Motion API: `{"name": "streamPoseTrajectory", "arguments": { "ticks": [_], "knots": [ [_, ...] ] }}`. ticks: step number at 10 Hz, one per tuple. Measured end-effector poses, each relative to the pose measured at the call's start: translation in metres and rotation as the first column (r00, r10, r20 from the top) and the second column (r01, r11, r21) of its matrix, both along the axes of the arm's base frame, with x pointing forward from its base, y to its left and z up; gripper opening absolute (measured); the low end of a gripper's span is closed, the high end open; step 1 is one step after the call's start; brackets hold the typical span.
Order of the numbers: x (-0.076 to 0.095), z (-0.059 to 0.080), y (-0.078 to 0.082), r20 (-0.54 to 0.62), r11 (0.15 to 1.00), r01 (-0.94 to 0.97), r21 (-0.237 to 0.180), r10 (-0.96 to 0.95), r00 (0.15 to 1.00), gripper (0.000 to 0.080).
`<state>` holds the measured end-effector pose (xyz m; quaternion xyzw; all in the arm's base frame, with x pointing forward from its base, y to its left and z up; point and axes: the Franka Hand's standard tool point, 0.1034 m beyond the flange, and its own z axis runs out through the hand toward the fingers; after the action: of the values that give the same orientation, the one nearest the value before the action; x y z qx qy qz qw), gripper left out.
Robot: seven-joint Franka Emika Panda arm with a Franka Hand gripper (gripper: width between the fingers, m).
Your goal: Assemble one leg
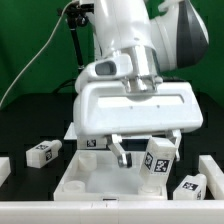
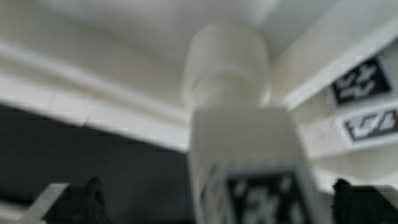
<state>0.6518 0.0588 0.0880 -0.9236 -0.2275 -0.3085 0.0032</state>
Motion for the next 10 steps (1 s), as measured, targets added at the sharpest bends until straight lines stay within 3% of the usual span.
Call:
{"name": "streamPoseTrajectory", "arguments": {
  "ticks": [3, 5, 8, 9, 10],
  "knots": [
    [0.0, 0.032, 0.004, -0.002, 1.0, -0.005, 0.001, 0.005, 1.0, 0.0648],
    [-0.003, 0.03, 0.01, -0.045, 1.0, -0.003, 0.019, 0.004, 0.999, 0.0649],
    [-0.011, 0.031, 0.034, -0.23, 0.998, 0.015, 0.064, 0.0, 0.973, 0.0649],
    [-0.013, 0.032, 0.04, -0.307, 0.998, 0.015, 0.064, 0.005, 0.952, 0.0649],
    [-0.013, 0.03, 0.032, -0.356, 0.999, 0.018, 0.042, -0.002, 0.935, 0.0649]
  ]
}}
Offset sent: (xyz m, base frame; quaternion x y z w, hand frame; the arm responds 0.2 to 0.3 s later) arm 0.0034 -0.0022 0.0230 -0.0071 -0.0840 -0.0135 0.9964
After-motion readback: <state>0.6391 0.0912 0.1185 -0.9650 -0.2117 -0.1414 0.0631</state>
